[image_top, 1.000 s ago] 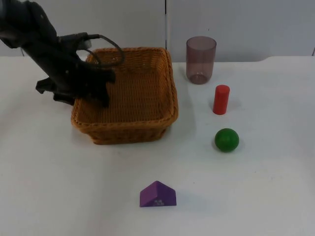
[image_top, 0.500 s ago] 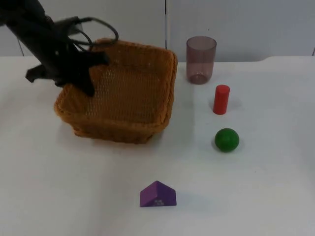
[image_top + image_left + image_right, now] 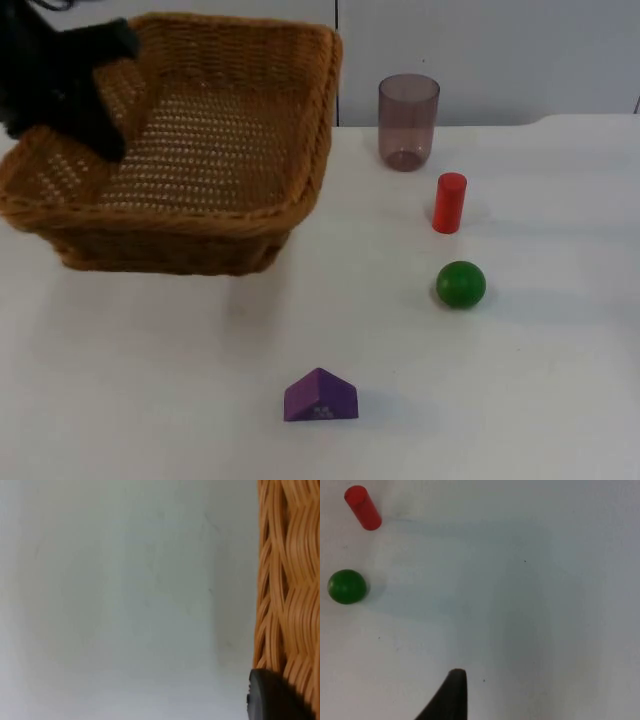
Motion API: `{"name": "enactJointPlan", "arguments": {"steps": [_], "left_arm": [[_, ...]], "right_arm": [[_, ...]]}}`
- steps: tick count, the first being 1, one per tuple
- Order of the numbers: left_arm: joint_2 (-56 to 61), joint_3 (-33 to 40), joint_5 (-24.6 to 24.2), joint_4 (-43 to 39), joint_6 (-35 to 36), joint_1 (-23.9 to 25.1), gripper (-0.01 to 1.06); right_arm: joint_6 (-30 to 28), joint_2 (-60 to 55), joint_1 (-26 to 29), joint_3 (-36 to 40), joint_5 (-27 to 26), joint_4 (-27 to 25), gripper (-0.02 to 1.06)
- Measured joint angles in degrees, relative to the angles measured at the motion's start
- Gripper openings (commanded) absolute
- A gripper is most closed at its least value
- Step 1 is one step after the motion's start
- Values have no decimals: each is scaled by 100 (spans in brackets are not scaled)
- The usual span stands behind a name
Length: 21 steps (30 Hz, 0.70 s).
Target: Pick up the basket with the left hand and place the triangular block into the basket with the right hand.
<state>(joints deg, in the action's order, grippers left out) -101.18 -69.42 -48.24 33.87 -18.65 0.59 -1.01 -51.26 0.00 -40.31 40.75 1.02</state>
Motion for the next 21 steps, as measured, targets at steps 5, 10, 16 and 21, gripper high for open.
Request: {"name": "enactJointPlan", "arguments": {"steps": [5,10,16,21], "left_arm": [[823,829,-105,320,-556,587,0],[1455,1589,-240,358,-884,1269,0],[1798,2210,-181,369,-1050,1627,0],[1861,2500,-219,369,-1202,1653,0]], "right_arm": [[0,0,-38,0,19,-11,105],[-30,0,-336,0,19,-20,105],[-132,0,-833,0,19,-20,105],[-596,0,-1520,0,9,-140,105]]}}
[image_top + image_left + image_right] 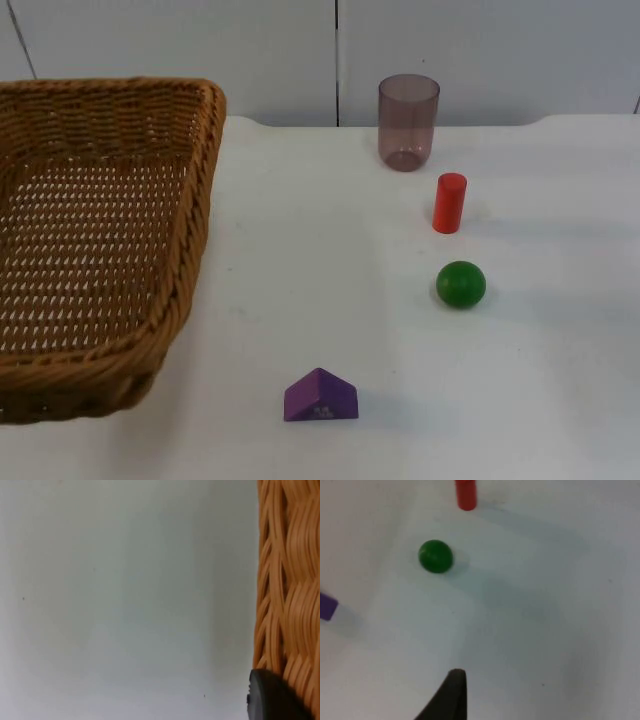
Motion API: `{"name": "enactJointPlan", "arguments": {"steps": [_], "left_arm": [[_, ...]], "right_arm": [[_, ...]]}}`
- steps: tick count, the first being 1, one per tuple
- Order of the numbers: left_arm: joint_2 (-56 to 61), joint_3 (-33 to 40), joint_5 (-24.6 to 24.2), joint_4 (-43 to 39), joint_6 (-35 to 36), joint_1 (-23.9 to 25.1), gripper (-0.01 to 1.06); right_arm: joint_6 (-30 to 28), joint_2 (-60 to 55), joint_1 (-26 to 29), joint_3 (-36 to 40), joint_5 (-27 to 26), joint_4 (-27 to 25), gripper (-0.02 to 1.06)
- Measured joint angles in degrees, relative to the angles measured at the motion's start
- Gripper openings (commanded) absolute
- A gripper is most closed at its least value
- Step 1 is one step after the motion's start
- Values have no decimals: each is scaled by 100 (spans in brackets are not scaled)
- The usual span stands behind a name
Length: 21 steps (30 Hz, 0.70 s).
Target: Pick up the basket with the left hand and place the triangular block into the basket with the right hand.
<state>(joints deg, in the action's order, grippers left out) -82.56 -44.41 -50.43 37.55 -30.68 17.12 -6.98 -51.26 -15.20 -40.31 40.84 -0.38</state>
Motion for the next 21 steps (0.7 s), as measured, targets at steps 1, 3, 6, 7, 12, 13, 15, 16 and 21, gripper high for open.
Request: {"name": "enactJointPlan", "arguments": {"steps": [1,3,6,7,12,13,15,16,21], "left_arm": [[0,0,0,0,0,0,0],[0,0,-39,70,-38,0,0],[0,0,-51,123,-60,0,0],[0,0,-62,135,-73,0,0],[0,0,-74,145,-100,0,0],[0,0,-74,145,-100,0,0],[0,0,-74,145,-109,0,0],[0,0,-74,145,-121,0,0],[0,0,-74,145,-121,0,0]], "right_arm": [[0,0,0,0,0,0,105],[-364,-10,-331,0,-37,-215,105],[-643,-57,-621,0,-81,-430,105],[-698,-130,-771,-15,-81,-496,105],[-959,-625,-1239,-252,-81,-547,105],[-1086,-929,-1371,-443,-81,-551,105],[-1240,-1372,-1522,-731,-81,-561,105],[-1286,-1639,-1589,-901,-70,-561,105],[-1855,-2770,-1854,-1562,-39,-561,105]]}}
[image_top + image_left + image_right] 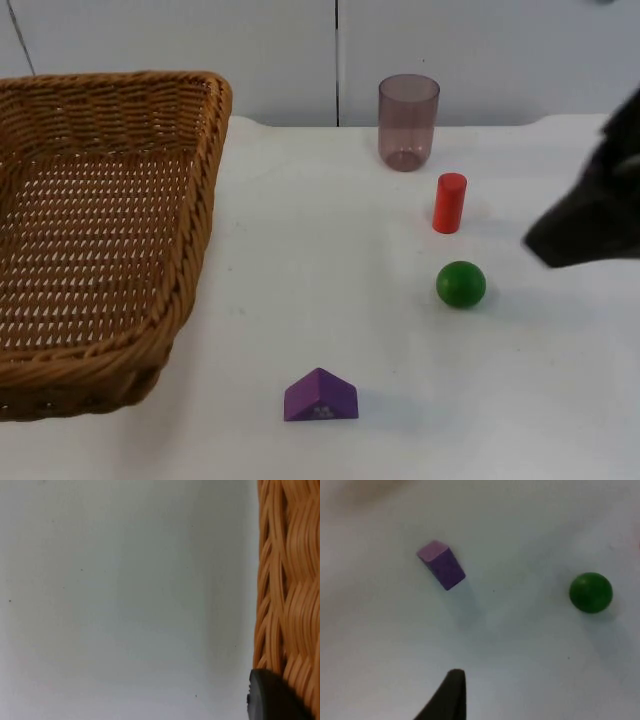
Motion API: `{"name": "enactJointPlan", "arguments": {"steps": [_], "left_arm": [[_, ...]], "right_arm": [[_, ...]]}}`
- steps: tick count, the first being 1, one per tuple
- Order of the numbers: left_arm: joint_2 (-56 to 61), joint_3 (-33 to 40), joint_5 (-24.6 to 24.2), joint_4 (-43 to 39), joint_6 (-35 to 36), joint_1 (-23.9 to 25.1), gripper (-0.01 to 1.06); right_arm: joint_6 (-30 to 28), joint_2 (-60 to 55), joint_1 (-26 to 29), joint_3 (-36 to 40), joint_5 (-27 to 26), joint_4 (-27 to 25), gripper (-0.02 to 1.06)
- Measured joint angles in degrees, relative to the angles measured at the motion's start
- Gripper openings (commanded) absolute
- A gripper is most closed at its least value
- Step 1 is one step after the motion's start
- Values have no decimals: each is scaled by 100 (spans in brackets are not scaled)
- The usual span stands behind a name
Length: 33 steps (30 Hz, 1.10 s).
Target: Pick up the basket with the left hand and place the triangular block into the basket with the right hand.
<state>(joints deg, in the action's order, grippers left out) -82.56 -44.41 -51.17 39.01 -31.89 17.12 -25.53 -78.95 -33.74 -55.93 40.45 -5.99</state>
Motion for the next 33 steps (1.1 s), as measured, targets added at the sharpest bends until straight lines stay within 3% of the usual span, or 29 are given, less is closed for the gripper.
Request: {"name": "enactJointPlan", "arguments": {"steps": [8,10,12,16,23,27,33], "left_arm": [[0,0,0,0,0,0,0],[0,0,11,0,0,0,0],[0,0,11,0,0,0,0],[0,0,21,0,0,0,0],[0,0,21,0,0,0,0],[0,0,21,0,0,0,0],[0,0,34,0,0,0,0]], "right_arm": [[-806,-1881,-480,-1285,34,-13,105],[-1268,-2633,-581,-1715,34,-80,105],[-1482,-2863,-620,-1812,34,-168,105],[-2554,-3728,-721,-2035,-226,-633,105],[-3184,-4355,-731,-2209,-609,-936,101],[-3511,-4564,-731,-2209,-676,-1175,91],[-4073,-4701,-731,-2209,-842,-1801,85]]}}
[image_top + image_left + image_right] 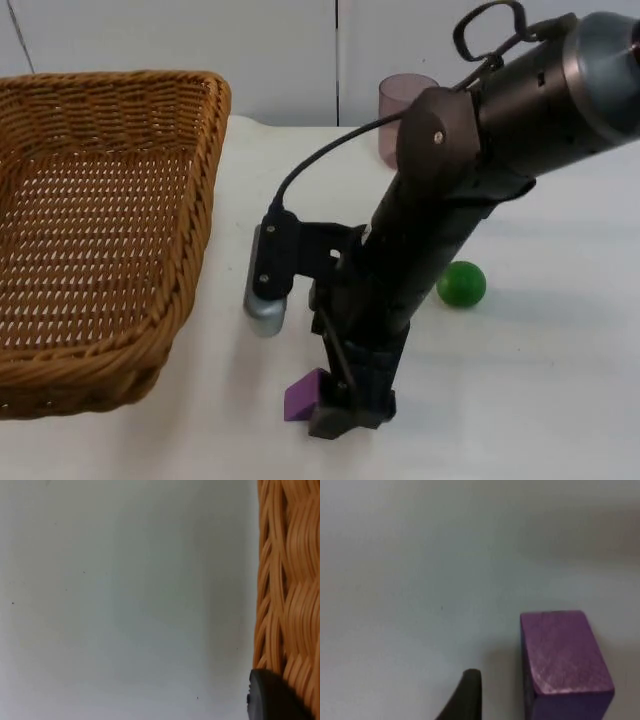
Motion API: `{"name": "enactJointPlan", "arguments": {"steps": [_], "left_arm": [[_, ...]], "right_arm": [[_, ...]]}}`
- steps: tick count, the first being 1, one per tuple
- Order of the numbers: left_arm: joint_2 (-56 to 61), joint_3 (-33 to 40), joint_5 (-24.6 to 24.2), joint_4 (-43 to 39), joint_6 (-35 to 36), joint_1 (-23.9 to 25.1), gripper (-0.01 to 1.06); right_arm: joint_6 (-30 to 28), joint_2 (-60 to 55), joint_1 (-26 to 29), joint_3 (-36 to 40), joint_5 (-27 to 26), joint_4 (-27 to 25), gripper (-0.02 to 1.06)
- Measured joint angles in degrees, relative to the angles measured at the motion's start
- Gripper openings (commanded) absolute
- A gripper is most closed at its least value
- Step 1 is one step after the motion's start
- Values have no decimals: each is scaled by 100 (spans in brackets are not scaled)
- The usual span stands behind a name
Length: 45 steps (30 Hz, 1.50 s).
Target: Pick up the basket with the left hand and place the triangular block into the basket with the right hand.
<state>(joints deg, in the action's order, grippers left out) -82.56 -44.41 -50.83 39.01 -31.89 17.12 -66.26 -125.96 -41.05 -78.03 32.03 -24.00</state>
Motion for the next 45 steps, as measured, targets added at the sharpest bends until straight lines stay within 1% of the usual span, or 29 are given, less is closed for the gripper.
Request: {"name": "enactJointPlan", "arguments": {"steps": [7,10,15,18,19,21,22,23,24,25,27,28,29,31,32,33,35,36,37,38,41,43,44,45], "left_arm": [[0,0,21,0,0,0,0],[0,0,61,0,0,0,0],[0,0,67,0,0,0,0],[0,0,67,0,0,0,0],[0,0,67,0,0,0,0],[0,0,67,0,0,0,0],[0,0,67,0,0,0,0],[0,0,67,0,0,0,0],[0,0,67,0,0,0,0],[0,0,67,0,0,0,0],[0,0,67,0,0,0,0],[0,0,67,0,0,0,0],[0,0,67,0,0,0,0],[0,0,67,0,0,0,0],[0,0,67,0,0,0,0],[0,0,67,0,0,0,0],[0,0,67,0,0,0,0],[0,0,67,0,0,0,0],[0,0,67,0,0,0,0],[0,0,67,0,0,0,0],[0,0,73,0,0,0,0],[0,0,82,0,0,0,0],[0,0,82,0,0,0,0],[0,0,82,0,0,0,0]], "right_arm": [[-181,-13,0,0,-22,-112,85],[-296,-13,0,0,93,-112,85],[-330,-27,0,0,115,-126,85],[-353,-40,-64,0,115,-44,82],[-370,-71,-131,0,115,65,82],[-372,-111,-226,0,104,136,76],[-361,-109,-254,0,91,164,70],[-361,-109,-254,0,91,164,61],[-361,-117,-265,0,81,164,61],[-318,-117,-273,0,66,176,47],[-211,-117,-273,0,54,286,16],[-101,-117,-273,0,54,358,4],[-101,-117,-273,0,54,358,0],[234,-79,-287,0,108,679,0],[436,-18,-287,0,225,842,0],[436,-18,-287,0,225,842,0],[769,171,-287,0,540,1064,0],[984,400,-287,0,860,1136,0],[1122,578,-241,0,1043,1150,0],[1122,578,-241,0,1043,1150,0],[1580,1129,-43,0,1677,1173,0],[1874,1477,167,0,1972,1173,0],[1874,1477,167,0,1972,1173,0],[2002,1665,264,0,2078,1184,0]]}}
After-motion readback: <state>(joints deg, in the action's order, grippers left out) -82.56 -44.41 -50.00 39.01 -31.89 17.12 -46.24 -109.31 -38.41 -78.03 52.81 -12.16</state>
